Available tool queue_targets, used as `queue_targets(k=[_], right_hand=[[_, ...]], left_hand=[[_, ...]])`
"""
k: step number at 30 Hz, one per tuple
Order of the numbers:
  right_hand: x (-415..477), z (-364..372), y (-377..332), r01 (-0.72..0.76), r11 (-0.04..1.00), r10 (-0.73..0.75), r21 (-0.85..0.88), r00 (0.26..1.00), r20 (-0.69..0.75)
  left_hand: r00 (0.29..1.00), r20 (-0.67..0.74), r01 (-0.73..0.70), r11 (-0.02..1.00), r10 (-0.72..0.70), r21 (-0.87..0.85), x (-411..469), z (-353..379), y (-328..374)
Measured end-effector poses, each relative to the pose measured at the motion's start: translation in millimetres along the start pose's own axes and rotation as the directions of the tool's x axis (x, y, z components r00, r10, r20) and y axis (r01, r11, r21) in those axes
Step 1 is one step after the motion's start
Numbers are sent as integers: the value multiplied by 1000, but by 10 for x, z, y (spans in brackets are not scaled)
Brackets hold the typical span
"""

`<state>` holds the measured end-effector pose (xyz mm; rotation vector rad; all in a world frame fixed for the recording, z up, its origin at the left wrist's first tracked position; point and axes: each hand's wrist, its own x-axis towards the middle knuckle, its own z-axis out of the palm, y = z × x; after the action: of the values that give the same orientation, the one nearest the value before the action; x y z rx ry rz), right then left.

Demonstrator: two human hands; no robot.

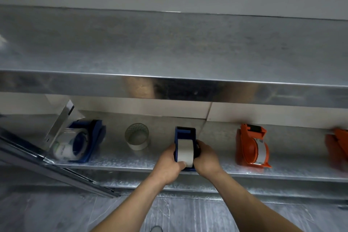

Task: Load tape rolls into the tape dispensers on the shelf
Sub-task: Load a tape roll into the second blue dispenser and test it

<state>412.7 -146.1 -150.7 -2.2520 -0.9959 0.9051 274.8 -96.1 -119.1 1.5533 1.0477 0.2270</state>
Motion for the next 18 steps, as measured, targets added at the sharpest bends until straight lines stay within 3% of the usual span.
queue_targets(k=[6, 11, 14, 18], right_hand=[[8, 4, 62, 12, 1000, -12, 18, 1000, 22], [16, -12, 80, 31, 1000, -31, -3, 999, 36], [16, 9, 80, 37, 999, -37, -3, 998, 43], [16, 17, 94, 9, 1000, -9, -6, 998, 55]], left_hand=[[1000, -16, 9, 999, -10, -50, -1, -54, 124], [976, -218, -54, 982, 15, -179, 292, -304, 589], [974, -226, -68, 960, 5, -272, 403, -399, 803], [972, -236, -57, 960, -10, -273, 439, -352, 844]])
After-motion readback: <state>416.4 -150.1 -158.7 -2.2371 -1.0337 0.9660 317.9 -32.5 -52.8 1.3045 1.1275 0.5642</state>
